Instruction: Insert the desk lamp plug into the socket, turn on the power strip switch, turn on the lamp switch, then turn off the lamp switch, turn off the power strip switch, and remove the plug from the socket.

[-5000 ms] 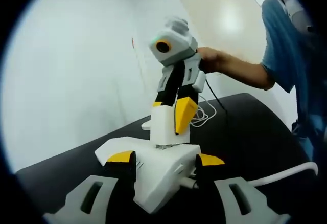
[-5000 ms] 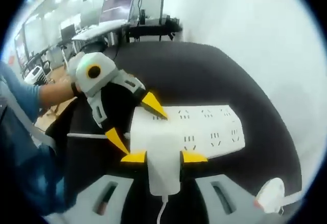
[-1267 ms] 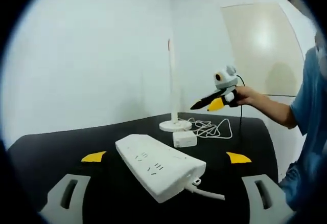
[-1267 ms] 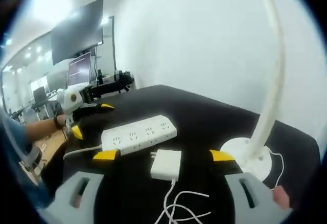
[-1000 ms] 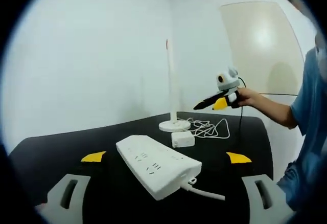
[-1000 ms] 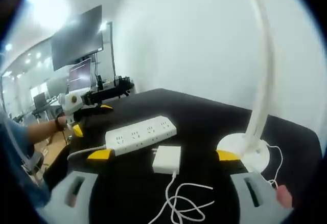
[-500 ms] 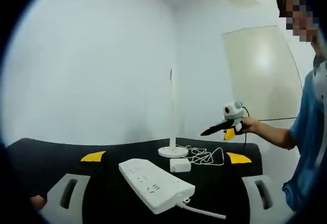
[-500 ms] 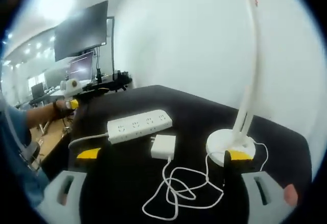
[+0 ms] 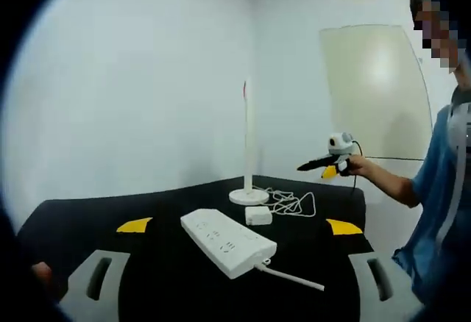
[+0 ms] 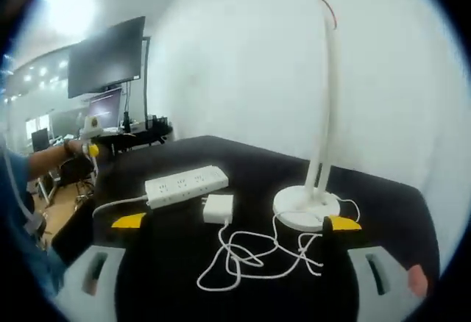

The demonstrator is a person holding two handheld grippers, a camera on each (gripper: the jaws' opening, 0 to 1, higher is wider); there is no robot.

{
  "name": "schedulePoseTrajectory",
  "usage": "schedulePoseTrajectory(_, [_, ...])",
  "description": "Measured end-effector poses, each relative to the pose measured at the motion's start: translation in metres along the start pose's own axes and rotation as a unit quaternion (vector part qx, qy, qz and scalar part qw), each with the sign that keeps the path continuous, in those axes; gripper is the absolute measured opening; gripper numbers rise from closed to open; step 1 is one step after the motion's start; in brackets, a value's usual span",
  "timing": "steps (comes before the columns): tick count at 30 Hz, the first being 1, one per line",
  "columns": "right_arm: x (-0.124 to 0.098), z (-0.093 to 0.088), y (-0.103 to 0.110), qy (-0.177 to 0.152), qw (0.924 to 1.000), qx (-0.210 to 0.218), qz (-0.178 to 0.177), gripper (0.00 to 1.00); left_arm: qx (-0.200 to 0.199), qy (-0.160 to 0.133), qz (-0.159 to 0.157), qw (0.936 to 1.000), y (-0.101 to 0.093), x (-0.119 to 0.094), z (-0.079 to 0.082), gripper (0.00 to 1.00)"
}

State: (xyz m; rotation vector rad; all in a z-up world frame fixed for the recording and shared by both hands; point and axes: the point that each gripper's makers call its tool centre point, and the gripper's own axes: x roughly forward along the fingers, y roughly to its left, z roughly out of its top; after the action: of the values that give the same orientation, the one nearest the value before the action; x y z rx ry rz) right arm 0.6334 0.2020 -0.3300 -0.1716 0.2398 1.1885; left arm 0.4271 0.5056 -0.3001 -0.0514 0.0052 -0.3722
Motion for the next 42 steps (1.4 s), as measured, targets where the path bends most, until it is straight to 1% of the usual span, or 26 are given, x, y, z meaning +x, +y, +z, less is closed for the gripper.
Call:
schedulePoseTrajectory(2, [-0.006,-0.005,-0.003,0.002,1.0000,0.002,-0.007,0.96,-0.005,0.000,0.001,1.0000,0.004,-0.006,0.003,0.89])
schedulePoseTrajectory(4, [-0.012,-0.007,-0.006,-0.002,0.9999,0.007,-0.012,0.96,-0.002,0.001,0.007,1.0000,0.004,-0.013,0.004,0.89])
schedulePoseTrajectory(5, [-0.014,-0.008,-0.007,-0.005,0.9999,0.010,-0.012,0.96,0.003,-0.001,0.018,0.9998,0.007,-0.017,0.005,0.89])
schedulePoseTrajectory(7, [-0.017,-0.010,-0.008,-0.010,0.9998,0.014,-0.011,0.96,0.011,0.005,0.024,0.9996,0.008,-0.024,0.005,0.89])
schedulePoseTrajectory(9, [-0.019,-0.012,-0.008,-0.021,0.9995,0.019,-0.014,0.96,0.007,0.015,0.030,0.9994,0.010,-0.031,0.003,0.89])
schedulePoseTrajectory(11, [-0.021,-0.015,-0.012,-0.025,0.9992,0.029,-0.016,0.95,0.014,0.021,0.037,0.9990,0.012,-0.037,0.002,0.89])
schedulePoseTrajectory(12, [-0.023,-0.016,-0.013,-0.033,0.9987,0.035,-0.017,0.95,0.018,0.023,0.040,0.9988,0.014,-0.040,0.003,0.89])
schedulePoseTrajectory(13, [-0.024,-0.016,-0.013,-0.040,0.9982,0.040,-0.018,0.94,0.024,0.030,0.051,0.9979,0.017,-0.045,0.001,0.89])
schedulePoseTrajectory(14, [-0.026,-0.016,-0.015,-0.047,0.9976,0.046,-0.019,0.94,0.022,0.033,0.049,0.9980,0.015,-0.048,0.001,0.89])
schedulePoseTrajectory(16, [-0.029,-0.016,-0.017,-0.058,0.9967,0.053,-0.019,0.94,0.029,0.037,0.059,0.9972,0.022,-0.055,0.001,0.89])
schedulePoseTrajectory(18, [-0.032,-0.015,-0.017,-0.068,0.9961,0.054,-0.018,0.94,0.034,0.031,0.063,0.9969,0.026,-0.062,0.004,0.89])
schedulePoseTrajectory(19, [-0.032,-0.015,-0.016,-0.070,0.9960,0.054,-0.016,0.94,0.043,0.027,0.072,0.9961,0.032,-0.066,0.007,0.89])
schedulePoseTrajectory(20, [-0.033,-0.016,-0.015,-0.071,0.9959,0.055,-0.015,0.94,0.041,0.028,0.073,0.9961,0.034,-0.070,0.008,0.89])
schedulePoseTrajectory(22, [-0.032,-0.019,-0.014,-0.066,0.9960,0.058,-0.014,0.94,0.026,0.023,0.082,0.9960,0.048,-0.078,0.011,0.89])
schedulePoseTrajectory(24, [-0.031,-0.023,-0.014,-0.059,0.9965,0.057,-0.016,0.94,0.024,0.021,0.092,0.9953,0.057,-0.086,0.012,0.89])
schedulePoseTrajectory(27, [-0.031,-0.026,-0.014,-0.058,0.9964,0.059,-0.016,0.94,0.011,0.022,0.109,0.9938,0.062,-0.095,0.013,0.89])
schedulePoseTrajectory(28, [-0.032,-0.027,-0.015,-0.059,0.9963,0.061,-0.017,0.94,0.013,0.021,0.111,0.9935,0.061,-0.096,0.014,0.89])
schedulePoseTrajectory(29, [-0.032,-0.027,-0.015,-0.059,0.9962,0.061,-0.018,0.94,0.013,0.019,0.113,0.9933,0.065,-0.099,0.015,0.89])
schedulePoseTrajectory(30, [-0.034,-0.028,-0.017,-0.061,0.9961,0.060,-0.021,0.94,0.010,0.018,0.115,0.9931,0.074,-0.101,0.015,0.89])
schedulePoseTrajectory(33, [-0.036,-0.029,-0.019,-0.065,0.9956,0.063,-0.026,0.94,0.008,0.018,0.119,0.9927,0.085,-0.107,0.014,0.89])
schedulePoseTrajectory(34, [-0.037,-0.029,-0.019,-0.067,0.9954,0.063,-0.027,0.94,0.012,0.012,0.116,0.9931,0.088,-0.110,0.015,0.89])
schedulePoseTrajectory(35, [-0.037,-0.029,-0.019,-0.068,0.9953,0.063,-0.026,0.94,0.014,0.010,0.126,0.9919,0.095,-0.113,0.016,0.89])
schedulePoseTrajectory(38, [-0.038,-0.037,-0.020,-0.059,0.9958,0.062,-0.033,0.93,0.004,0.022,0.130,0.9913,0.110,-0.119,0.009,0.89])
schedulePoseTrajectory(39, [-0.039,-0.039,-0.020,-0.058,0.9958,0.062,-0.036,0.93,0.001,0.030,0.130,0.9911,0.112,-0.121,0.005,0.89])
schedulePoseTrajectory(42, [-0.042,-0.043,-0.020,-0.060,0.9951,0.067,-0.041,0.92,-0.007,0.036,0.130,0.9909,0.118,-0.125,-0.001,0.89])
